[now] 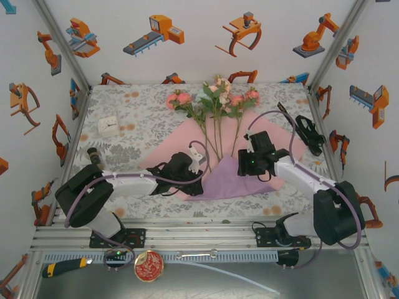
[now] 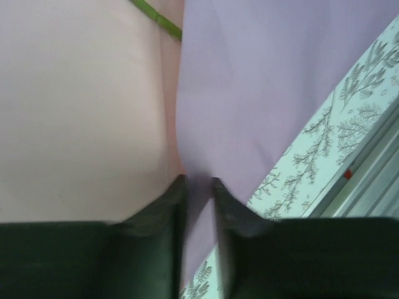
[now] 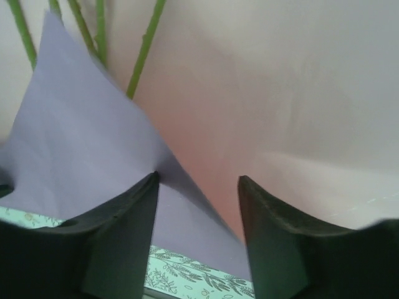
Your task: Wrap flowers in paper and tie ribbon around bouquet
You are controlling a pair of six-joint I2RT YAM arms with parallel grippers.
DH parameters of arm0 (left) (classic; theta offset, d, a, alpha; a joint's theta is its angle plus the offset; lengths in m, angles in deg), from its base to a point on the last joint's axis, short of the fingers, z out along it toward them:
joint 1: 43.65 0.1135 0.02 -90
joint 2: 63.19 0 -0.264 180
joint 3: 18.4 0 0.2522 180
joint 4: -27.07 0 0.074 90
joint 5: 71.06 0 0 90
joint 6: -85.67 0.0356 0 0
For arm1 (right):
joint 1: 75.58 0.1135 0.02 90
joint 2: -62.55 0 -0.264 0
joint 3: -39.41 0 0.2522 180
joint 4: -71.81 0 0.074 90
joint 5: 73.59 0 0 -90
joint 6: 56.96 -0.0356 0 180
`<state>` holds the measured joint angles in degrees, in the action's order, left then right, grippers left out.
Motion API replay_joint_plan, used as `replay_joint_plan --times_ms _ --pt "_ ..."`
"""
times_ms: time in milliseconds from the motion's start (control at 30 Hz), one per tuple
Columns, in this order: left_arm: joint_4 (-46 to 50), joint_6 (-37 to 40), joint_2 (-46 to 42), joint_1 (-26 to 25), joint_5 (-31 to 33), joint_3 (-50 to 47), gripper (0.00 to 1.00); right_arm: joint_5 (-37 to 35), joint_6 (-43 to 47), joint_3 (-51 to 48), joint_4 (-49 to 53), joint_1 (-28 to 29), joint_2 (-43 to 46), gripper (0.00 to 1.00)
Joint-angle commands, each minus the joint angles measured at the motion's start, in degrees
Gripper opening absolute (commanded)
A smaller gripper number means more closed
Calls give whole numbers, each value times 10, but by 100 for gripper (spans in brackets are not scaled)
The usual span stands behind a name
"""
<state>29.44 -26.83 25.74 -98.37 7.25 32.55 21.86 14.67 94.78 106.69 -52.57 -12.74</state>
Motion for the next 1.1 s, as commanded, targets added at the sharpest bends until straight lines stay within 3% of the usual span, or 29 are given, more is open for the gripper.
replay_joint_plan --times_ms 0,33,167,333,500,600,833,1067 --pt "-14 -8 8 2 12 13 6 -75 -22 7 13 0 42 60" --pt "-11 -9 10 3 17 14 0 -89 -25 11 30 0 62 62" --pt "-28 -20 17 6 29 6 0 -74 -70 2 89 3 172 64" --pt "-36 -32 24 8 49 6 0 34 -182 -65 55 56 266 48" --pt "-36 -38 27 9 58 0 0 31 -269 -135 -43 136 214 48" --pt "-33 -42 20 8 67 -8 0 6 -258 -140 -54 139 166 47" --pt "-14 -37 -42 3 78 -27 22 -5 -223 -138 -82 139 95 48" --pt "54 -5 -143 -42 135 -9 23 3 -216 -141 -107 139 70 48"
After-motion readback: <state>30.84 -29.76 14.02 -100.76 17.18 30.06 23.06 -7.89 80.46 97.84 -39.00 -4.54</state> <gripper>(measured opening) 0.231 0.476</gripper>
